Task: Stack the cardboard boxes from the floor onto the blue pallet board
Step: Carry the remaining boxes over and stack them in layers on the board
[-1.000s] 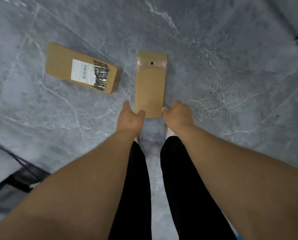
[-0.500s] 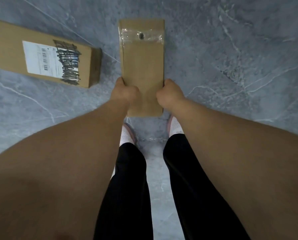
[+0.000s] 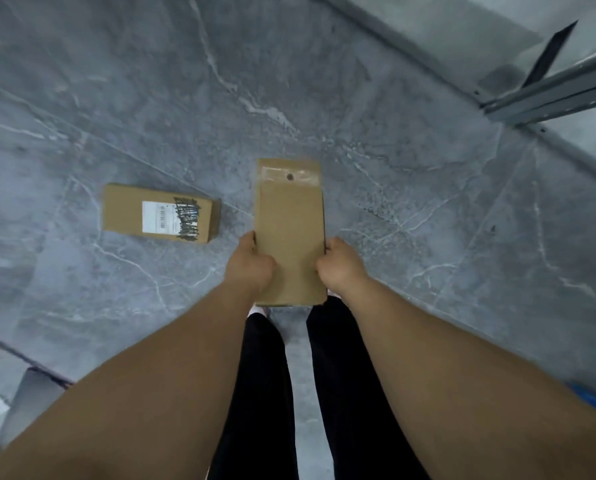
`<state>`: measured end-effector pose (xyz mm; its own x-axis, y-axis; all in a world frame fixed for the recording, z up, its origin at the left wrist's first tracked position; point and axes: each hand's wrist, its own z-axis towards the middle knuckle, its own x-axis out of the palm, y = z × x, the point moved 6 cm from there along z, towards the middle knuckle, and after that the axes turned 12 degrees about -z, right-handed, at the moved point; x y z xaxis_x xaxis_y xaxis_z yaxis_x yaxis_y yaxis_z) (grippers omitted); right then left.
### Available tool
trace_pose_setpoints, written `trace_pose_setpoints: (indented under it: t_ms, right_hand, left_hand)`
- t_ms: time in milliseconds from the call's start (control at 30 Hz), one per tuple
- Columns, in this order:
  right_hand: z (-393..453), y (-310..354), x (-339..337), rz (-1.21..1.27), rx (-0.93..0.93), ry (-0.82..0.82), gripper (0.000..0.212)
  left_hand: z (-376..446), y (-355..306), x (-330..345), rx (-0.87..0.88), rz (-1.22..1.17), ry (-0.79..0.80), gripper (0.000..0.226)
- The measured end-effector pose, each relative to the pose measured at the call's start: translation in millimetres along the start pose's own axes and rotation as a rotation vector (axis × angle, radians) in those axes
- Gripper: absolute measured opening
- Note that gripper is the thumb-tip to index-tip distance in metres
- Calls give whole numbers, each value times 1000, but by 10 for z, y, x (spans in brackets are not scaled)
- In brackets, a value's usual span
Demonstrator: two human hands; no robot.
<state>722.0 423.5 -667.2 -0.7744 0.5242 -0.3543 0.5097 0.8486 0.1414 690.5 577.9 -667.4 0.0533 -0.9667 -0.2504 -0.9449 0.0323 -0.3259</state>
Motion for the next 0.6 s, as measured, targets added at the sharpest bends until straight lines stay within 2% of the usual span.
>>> trace_pose_setpoints:
  t_ms: [200,600]
  right_hand:
    - [-1075,-184,-433,147,20,-64,36]
    - [-2832,-739,-735,412,7,-371,40]
  left_hand:
    - [-1066,-351,-9,153,99,38,64]
    - [-2656,-738,103,423,329,229,62]
